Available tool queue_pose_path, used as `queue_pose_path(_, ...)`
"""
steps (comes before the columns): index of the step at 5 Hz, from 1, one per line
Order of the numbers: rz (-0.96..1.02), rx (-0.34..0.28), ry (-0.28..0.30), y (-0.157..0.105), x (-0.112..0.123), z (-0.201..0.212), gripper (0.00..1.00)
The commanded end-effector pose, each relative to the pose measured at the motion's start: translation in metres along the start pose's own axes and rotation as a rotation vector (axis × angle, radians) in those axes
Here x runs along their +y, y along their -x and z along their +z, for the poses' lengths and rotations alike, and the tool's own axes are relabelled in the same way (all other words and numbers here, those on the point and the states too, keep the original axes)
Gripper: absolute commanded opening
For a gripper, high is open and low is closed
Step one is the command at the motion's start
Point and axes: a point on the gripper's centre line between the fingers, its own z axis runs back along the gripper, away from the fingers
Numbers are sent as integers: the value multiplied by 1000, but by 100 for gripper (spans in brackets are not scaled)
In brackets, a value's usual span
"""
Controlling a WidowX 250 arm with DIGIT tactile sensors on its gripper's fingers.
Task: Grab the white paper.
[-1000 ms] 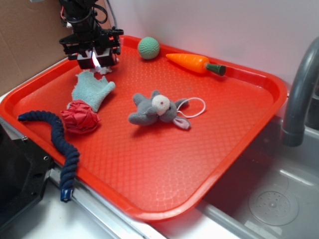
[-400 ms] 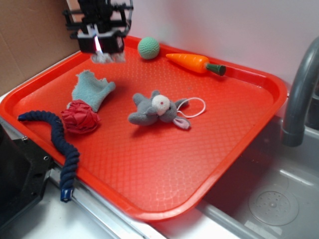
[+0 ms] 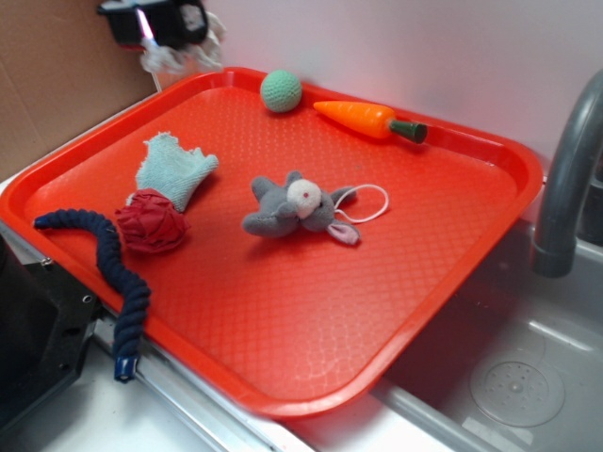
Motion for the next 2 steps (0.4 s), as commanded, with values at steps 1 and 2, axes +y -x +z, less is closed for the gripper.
queue_pose_path(1, -43, -13, 17, 53, 19, 34, 0)
queue_pose_path(2, 92, 4, 57, 54, 24, 31, 0)
